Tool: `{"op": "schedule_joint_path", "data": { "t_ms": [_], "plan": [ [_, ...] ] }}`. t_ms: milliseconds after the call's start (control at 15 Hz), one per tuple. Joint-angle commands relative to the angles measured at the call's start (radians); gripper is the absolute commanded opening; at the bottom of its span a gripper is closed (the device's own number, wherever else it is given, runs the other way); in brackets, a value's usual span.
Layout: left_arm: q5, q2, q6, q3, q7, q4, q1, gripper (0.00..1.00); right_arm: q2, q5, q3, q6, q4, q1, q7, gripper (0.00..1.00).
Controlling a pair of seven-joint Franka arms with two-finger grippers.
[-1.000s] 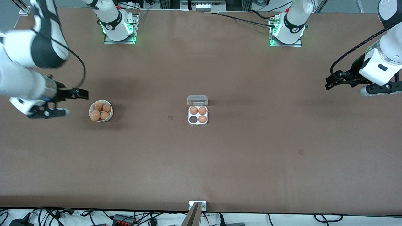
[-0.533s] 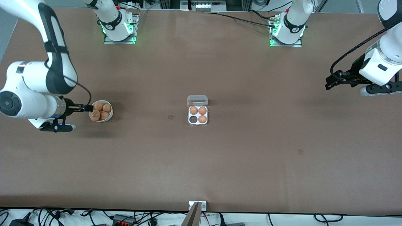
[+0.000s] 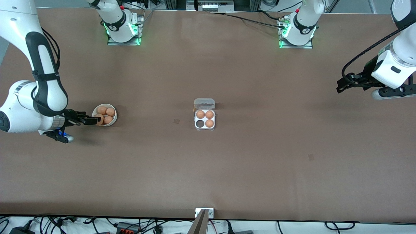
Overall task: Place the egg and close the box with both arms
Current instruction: 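Close the right gripper around one brown egg in the bowl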
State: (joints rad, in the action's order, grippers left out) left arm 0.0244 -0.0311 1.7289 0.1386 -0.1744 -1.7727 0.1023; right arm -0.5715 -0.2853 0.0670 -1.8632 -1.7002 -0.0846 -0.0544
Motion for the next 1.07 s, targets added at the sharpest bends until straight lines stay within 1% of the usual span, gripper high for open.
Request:
{"op": "schedule_joint_path", "data": {
  "t_ms": [0, 200, 533, 667, 733, 1000],
  "plan": [
    [-0.027, -0.009, 0.0, 0.004, 0.013, 0.004, 0.001, 1.0, -0.028, -0.052, -0.01, 0.001, 0.036, -0.018, -0.018, 1.0],
    [-0.027, -0.009, 0.0, 0.004, 0.012, 0.004, 0.001, 1.0, -0.062, -0.068, -0.01, -0.036, 0.04, -0.033, 0.002, 1.0],
    [-0.027, -0.009, 0.0, 0.004, 0.012, 0.004, 0.001, 1.0, -0.068, -0.068, -0.01, -0.037, 0.039, -0.038, 0.002, 1.0],
    [-0.027, -0.007, 0.0, 0.004, 0.012, 0.004, 0.001, 1.0, -0.067, -0.068, -0.01, -0.031, 0.039, -0.038, -0.007, 0.9],
    [-0.027, -0.009, 0.0, 0.004, 0.013, 0.004, 0.001, 1.0, -0.067, -0.068, -0.01, -0.028, 0.039, -0.037, -0.013, 0.87],
    [-0.027, -0.009, 0.0, 0.004, 0.013, 0.004, 0.001, 1.0, -0.065, -0.069, -0.012, -0.028, 0.039, -0.035, -0.015, 0.85]
  ]
}}
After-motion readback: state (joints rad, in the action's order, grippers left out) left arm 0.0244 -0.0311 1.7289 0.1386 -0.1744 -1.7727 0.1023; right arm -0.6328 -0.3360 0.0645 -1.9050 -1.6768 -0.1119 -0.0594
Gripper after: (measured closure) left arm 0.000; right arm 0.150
